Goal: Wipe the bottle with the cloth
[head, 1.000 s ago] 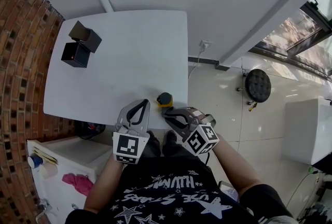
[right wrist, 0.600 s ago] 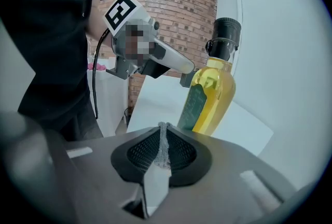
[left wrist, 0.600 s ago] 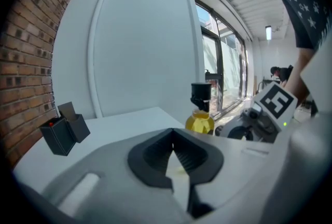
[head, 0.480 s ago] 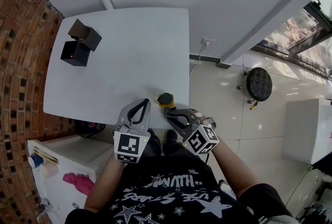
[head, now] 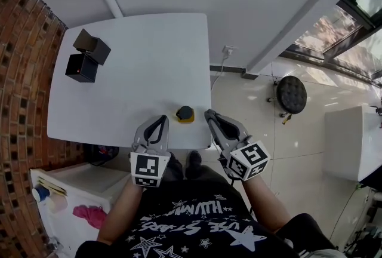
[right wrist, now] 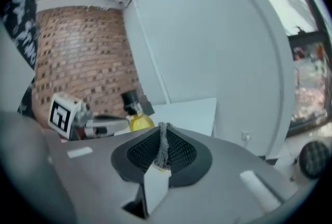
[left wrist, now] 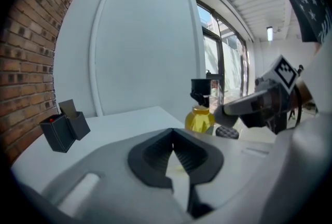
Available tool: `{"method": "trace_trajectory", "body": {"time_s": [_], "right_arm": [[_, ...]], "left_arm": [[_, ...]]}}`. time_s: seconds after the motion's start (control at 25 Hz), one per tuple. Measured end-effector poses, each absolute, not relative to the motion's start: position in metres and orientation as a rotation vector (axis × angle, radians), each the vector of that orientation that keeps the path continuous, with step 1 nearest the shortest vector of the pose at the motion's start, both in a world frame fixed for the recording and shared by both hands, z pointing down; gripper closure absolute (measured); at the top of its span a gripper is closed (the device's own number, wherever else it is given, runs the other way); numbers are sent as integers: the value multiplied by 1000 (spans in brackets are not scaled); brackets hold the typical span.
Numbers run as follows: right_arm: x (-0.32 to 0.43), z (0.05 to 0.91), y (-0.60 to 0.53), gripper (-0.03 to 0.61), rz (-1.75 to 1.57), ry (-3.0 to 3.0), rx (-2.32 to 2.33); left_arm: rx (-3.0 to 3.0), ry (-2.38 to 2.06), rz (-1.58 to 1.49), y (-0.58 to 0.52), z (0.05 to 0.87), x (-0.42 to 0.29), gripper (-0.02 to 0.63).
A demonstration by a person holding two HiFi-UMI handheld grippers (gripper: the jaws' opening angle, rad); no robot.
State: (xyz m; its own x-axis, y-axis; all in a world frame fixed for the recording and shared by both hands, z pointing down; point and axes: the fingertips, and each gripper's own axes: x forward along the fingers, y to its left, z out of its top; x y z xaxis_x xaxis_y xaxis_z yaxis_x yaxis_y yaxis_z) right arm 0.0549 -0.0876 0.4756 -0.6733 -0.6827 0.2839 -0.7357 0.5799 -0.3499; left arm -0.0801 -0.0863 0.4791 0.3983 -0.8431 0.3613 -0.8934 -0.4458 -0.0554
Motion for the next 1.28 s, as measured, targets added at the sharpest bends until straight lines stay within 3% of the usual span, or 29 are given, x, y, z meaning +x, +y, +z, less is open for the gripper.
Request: {"method": "trace_trajectory", "body": {"time_s": [0.2,1.28], "right_arm": [[44,459,-104,540,1055,-2727,1359],[27,535,-102,540,1300,-2493,1373]], "left_arm": [[2515,-1570,532,-88,482,-75,609],[2510,-1549,526,-84,481,-77,609]]}}
